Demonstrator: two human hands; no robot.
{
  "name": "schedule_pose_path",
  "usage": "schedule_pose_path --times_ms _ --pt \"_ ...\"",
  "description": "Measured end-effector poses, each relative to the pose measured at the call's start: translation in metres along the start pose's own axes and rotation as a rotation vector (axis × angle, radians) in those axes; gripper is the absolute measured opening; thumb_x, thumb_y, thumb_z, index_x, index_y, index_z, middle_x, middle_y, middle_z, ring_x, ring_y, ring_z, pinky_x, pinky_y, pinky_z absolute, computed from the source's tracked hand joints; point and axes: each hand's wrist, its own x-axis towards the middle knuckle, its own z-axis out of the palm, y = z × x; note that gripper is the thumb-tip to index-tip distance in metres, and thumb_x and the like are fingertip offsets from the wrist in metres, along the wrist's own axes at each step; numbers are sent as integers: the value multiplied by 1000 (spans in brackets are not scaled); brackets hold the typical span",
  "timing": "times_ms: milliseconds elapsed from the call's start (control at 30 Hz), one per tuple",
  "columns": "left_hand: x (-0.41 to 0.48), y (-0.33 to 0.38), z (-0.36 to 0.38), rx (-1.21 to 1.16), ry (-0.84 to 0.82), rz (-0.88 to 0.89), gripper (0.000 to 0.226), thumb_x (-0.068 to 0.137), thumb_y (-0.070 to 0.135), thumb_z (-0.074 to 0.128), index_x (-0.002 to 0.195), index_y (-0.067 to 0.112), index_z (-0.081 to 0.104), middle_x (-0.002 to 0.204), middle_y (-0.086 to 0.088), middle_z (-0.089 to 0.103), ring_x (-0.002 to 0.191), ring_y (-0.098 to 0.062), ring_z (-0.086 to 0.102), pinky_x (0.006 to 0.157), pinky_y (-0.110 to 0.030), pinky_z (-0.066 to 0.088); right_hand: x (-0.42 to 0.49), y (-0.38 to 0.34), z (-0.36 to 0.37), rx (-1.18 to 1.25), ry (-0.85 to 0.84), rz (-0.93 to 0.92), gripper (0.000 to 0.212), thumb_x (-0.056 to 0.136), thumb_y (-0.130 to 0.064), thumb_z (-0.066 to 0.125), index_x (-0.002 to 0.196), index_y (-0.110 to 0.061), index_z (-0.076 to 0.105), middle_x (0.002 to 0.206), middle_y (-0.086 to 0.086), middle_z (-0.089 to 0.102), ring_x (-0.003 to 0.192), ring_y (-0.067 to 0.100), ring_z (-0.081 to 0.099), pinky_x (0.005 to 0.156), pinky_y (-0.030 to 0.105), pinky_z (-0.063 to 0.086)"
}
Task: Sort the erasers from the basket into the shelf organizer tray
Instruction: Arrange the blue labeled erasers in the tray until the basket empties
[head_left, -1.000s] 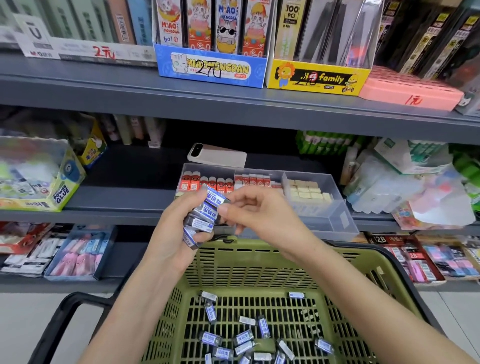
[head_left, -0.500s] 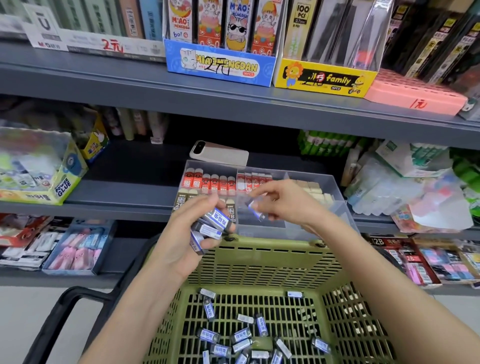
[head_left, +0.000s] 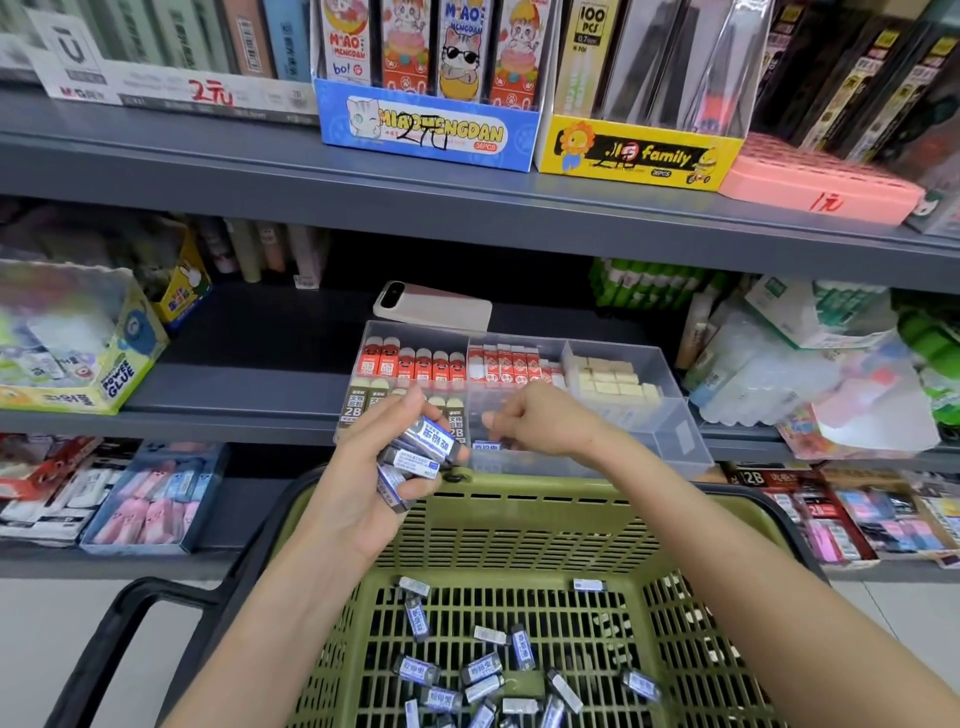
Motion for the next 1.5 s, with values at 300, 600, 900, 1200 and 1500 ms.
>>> schedule_pose_path --times_ms 300,600,900,1200,1500 --pt "2 -3 -2 -55 35 2 24 68 33 65 68 10 69 66 -9 61 51 -20 62 29 -15 30 -57 -30 -2 248 335 -475 13 81 -49 61 83 -38 67 77 -19 63 76 -1 54 65 13 39" --pt "0 -7 -1 127 38 33 42 61 35 81 91 11 66 74 -6 60 43 -8 46 31 -15 29 -67 -49 4 87 179 -527 36 80 -17 71 114 -24 63 91 -5 58 78 8 49 68 19 40" --pt "-2 1 -3 122 95 108 40 62 45 69 78 9 62 71 -11 67 55 -23 67 30 -14 31 -41 -15 -20 527 397 -224 25 74 -12 78 69 -18 54 56 -3 58 48 16 58 44 28 47" --pt "-3 3 -4 76 95 117 33 68 38 65 79 7 61 70 -10 65 54 -21 64 31 -14 32 -9 0 19 -84 491 -28 15 84 -13 63 71 -8 56 64 0 52 61 15 47 85 32 40" --pt "-3 3 -3 93 85 107 29 63 41 69 69 13 67 70 -9 65 54 -21 64 31 -15 32 -4 -2 10 -61 264 6 7 82 -15 69 76 -11 67 87 0 67 78 8 52 71 24 42"
